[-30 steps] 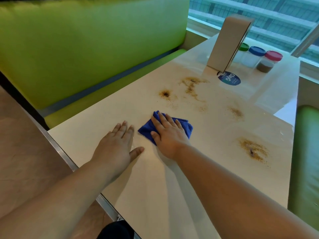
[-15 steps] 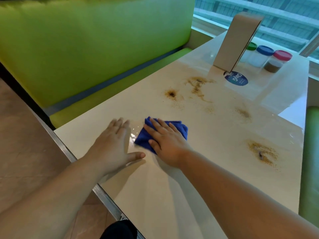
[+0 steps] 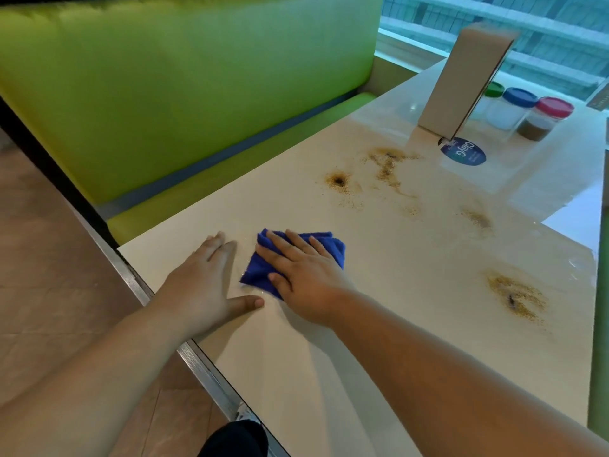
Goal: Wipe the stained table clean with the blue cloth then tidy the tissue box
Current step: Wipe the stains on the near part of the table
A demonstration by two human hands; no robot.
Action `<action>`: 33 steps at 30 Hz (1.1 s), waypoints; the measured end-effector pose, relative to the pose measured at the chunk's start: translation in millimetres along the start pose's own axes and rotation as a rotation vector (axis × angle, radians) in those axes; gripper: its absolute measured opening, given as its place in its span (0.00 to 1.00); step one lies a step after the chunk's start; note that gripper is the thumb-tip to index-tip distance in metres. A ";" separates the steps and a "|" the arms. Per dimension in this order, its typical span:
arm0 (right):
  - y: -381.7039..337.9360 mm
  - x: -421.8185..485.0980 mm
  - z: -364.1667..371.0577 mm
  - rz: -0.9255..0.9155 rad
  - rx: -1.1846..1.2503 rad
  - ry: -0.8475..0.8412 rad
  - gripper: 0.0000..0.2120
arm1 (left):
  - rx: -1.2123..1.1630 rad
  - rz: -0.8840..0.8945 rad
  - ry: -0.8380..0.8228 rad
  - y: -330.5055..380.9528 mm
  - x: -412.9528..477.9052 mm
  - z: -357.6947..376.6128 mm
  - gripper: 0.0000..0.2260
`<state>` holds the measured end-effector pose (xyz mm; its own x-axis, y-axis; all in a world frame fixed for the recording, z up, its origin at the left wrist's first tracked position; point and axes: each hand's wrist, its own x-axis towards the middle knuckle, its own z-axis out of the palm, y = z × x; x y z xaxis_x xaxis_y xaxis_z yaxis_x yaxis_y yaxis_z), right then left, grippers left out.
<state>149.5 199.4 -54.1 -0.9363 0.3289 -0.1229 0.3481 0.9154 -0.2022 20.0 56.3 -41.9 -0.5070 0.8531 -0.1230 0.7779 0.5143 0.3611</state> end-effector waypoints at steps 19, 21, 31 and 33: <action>-7.8 40.7 1.3 0.221 0.007 -0.020 0.24 | 0.072 -0.066 -0.124 -25.2 -16.2 -12.1 0.59; -21.5 44.0 2.1 0.224 0.002 -0.030 0.25 | 0.074 -0.057 -0.150 -25.5 -15.3 -12.7 0.60; -5.2 -34.9 7.4 0.092 0.042 -0.002 0.23 | 0.080 -0.022 -0.204 -32.8 -16.1 -15.7 0.68; 16.1 -33.6 2.1 0.232 0.048 -0.003 0.23 | 0.101 -0.029 -0.221 -28.8 -15.7 -16.7 0.67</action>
<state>186.7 202.6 -55.2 -0.8310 0.5282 -0.1743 0.5556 0.8033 -0.2145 -0.6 26.6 -35.0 -0.4444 0.8308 -0.3350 0.8032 0.5352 0.2617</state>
